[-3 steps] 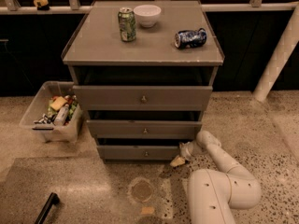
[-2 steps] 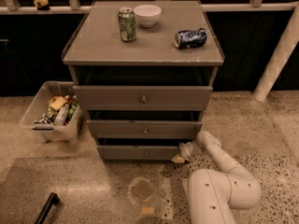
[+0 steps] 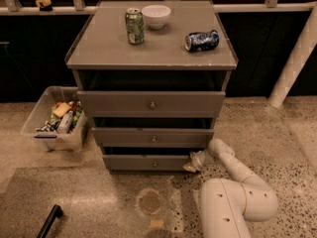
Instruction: Open bottom drawer
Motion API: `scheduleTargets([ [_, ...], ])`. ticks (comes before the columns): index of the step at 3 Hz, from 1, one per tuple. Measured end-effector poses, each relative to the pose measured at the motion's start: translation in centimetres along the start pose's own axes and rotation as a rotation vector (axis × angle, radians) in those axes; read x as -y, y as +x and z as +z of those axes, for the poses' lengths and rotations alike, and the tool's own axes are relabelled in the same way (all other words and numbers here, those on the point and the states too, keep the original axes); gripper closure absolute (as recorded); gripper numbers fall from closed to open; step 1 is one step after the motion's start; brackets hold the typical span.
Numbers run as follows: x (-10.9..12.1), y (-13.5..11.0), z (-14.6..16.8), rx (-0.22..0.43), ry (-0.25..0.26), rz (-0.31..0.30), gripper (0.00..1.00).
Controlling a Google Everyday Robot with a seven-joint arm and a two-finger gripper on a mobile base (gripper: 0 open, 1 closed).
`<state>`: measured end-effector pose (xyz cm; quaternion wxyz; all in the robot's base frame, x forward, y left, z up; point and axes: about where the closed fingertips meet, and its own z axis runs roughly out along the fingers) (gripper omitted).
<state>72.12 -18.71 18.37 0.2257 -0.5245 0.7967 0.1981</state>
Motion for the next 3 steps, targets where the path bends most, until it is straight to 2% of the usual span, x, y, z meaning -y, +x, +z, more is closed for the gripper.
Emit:
scheduleTargets([
  [3,-0.29,-0.67,-0.73,-0.001,-0.008,-0.001,1.0],
])
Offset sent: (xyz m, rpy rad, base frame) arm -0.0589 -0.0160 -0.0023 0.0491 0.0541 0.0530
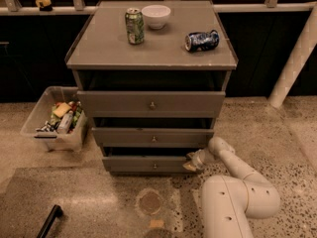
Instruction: Open bottom drawer
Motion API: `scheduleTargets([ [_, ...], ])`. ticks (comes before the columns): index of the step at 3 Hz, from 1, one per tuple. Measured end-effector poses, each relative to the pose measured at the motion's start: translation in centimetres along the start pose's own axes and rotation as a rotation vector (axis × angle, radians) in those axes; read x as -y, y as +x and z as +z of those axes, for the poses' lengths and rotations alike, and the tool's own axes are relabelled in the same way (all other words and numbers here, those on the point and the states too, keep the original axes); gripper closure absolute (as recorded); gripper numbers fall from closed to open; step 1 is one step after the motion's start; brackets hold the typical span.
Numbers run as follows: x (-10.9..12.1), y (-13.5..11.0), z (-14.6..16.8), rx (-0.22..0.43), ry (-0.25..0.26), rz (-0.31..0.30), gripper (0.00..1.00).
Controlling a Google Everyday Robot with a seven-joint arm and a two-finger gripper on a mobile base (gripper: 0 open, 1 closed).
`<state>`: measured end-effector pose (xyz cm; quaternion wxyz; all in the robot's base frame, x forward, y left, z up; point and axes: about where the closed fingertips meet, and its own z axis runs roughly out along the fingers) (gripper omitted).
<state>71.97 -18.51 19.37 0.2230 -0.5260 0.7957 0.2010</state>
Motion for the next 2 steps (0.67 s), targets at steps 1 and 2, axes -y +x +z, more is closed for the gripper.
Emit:
scheduleTargets([
  [1,0.06,-0.42,-0.94,0.0,0.0,0.0,1.0],
  [2,0.06,-0.42,-0.95,0.0,0.0,0.0,1.0],
])
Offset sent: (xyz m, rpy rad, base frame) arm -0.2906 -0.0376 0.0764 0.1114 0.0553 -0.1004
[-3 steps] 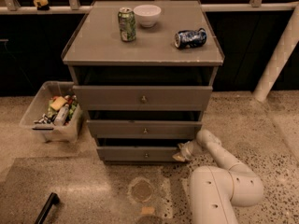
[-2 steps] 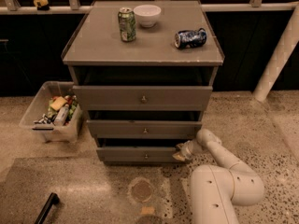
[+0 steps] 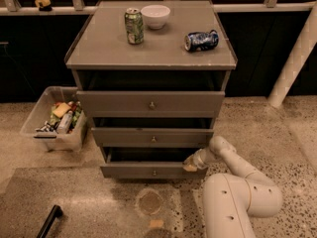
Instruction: Open bottom drawer
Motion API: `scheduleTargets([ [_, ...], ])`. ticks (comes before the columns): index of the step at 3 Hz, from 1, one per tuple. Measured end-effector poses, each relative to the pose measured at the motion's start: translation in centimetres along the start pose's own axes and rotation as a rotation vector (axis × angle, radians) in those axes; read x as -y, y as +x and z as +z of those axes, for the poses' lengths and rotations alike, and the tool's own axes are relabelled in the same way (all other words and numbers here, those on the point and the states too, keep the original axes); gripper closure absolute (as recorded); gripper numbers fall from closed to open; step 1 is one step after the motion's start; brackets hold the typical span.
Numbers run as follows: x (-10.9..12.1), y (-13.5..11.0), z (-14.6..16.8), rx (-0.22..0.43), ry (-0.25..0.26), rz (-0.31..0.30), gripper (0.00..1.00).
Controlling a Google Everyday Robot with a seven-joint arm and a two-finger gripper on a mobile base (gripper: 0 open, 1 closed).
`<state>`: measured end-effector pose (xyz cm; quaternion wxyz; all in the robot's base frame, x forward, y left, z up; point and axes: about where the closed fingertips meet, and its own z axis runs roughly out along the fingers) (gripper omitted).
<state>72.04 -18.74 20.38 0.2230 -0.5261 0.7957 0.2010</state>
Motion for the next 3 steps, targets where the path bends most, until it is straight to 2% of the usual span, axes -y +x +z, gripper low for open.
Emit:
scheduleTargets([
  [1,0.0,0.0,0.0,0.0,0.0,0.0,0.82],
  [3,-0.01,0.0,0.01,0.0,0.0,0.0,0.36],
])
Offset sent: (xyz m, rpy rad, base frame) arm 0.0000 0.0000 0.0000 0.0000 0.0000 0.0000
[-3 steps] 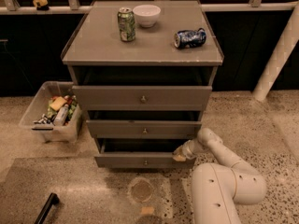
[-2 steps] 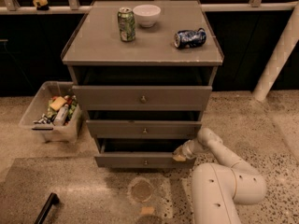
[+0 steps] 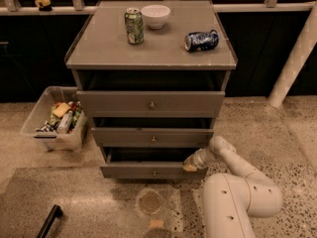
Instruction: Open bottom drawer
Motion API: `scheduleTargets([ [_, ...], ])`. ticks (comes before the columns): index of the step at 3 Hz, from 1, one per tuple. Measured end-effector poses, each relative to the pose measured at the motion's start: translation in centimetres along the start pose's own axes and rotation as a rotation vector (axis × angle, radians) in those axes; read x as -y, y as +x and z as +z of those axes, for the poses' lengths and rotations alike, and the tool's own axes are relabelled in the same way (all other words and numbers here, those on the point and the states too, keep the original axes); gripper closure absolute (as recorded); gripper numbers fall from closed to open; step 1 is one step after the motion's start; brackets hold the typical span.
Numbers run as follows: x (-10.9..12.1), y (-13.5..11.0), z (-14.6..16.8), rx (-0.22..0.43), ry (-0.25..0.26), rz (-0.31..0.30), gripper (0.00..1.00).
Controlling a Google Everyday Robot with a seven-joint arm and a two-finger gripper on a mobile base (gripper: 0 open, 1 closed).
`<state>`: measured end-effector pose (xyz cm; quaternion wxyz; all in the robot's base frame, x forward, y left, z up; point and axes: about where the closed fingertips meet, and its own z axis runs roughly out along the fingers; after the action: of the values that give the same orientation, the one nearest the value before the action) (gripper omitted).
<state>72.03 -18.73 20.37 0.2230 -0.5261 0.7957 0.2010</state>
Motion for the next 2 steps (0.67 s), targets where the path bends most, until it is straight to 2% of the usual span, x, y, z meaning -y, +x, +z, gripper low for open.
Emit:
scheduleTargets([
  [1,0.0,0.0,0.0,0.0,0.0,0.0,0.13],
  [2,-0.01,0.0,0.01,0.0,0.0,0.0,0.0],
])
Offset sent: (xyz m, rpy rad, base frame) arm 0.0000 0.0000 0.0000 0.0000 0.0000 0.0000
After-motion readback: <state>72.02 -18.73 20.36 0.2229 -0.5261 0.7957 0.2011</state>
